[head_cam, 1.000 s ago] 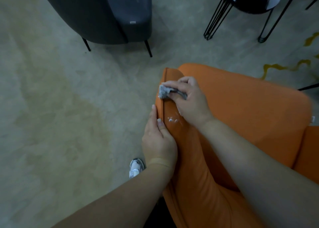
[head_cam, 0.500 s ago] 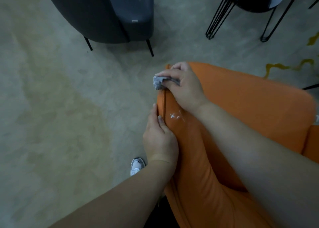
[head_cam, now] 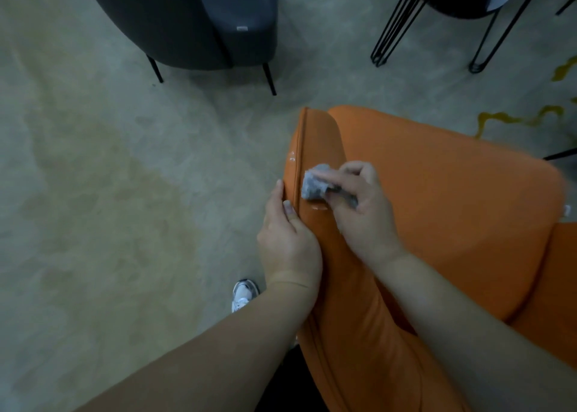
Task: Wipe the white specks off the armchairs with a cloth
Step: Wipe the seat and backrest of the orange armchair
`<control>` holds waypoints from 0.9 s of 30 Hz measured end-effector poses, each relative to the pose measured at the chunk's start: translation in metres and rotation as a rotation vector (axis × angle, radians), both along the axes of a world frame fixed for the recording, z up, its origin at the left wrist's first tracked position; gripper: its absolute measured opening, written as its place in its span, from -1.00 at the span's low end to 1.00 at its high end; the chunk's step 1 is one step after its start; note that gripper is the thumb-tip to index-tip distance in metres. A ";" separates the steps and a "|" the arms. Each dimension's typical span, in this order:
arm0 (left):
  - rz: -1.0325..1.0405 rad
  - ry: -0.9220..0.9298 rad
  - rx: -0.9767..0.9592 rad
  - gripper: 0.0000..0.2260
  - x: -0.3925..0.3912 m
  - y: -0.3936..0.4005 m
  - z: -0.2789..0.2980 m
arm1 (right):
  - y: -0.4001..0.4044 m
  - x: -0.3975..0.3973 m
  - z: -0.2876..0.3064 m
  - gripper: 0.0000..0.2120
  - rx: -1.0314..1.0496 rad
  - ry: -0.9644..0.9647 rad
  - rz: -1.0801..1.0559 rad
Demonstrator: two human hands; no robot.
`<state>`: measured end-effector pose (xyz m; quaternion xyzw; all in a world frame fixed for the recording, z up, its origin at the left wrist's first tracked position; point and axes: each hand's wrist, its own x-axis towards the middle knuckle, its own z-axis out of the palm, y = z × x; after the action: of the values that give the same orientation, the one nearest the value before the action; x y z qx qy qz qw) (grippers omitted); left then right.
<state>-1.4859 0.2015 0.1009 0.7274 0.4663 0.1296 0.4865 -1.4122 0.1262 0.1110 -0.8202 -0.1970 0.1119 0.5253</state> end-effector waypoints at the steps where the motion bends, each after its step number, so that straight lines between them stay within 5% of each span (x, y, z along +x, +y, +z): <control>1: 0.000 -0.001 0.010 -0.66 0.000 0.000 0.000 | -0.011 -0.011 -0.001 -0.65 0.007 -0.014 0.032; 11: 0.016 0.006 0.007 -0.66 0.002 0.000 0.001 | 0.016 0.007 0.020 -0.70 0.045 0.249 -0.063; 16: 0.009 0.017 -0.004 -0.66 0.002 0.000 0.001 | -0.030 -0.034 0.008 -0.66 -0.001 0.035 -0.011; 20: 0.008 0.029 0.004 -0.66 0.003 0.000 0.002 | -0.039 -0.028 -0.005 -0.53 -0.010 0.117 -0.047; 27: 0.019 0.021 0.004 -0.67 0.001 -0.002 0.003 | -0.020 -0.016 -0.007 -0.59 0.017 0.160 -0.132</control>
<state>-1.4848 0.1998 0.1036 0.7251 0.4779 0.1274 0.4791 -1.4282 0.1059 0.1045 -0.8152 -0.1009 0.1405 0.5527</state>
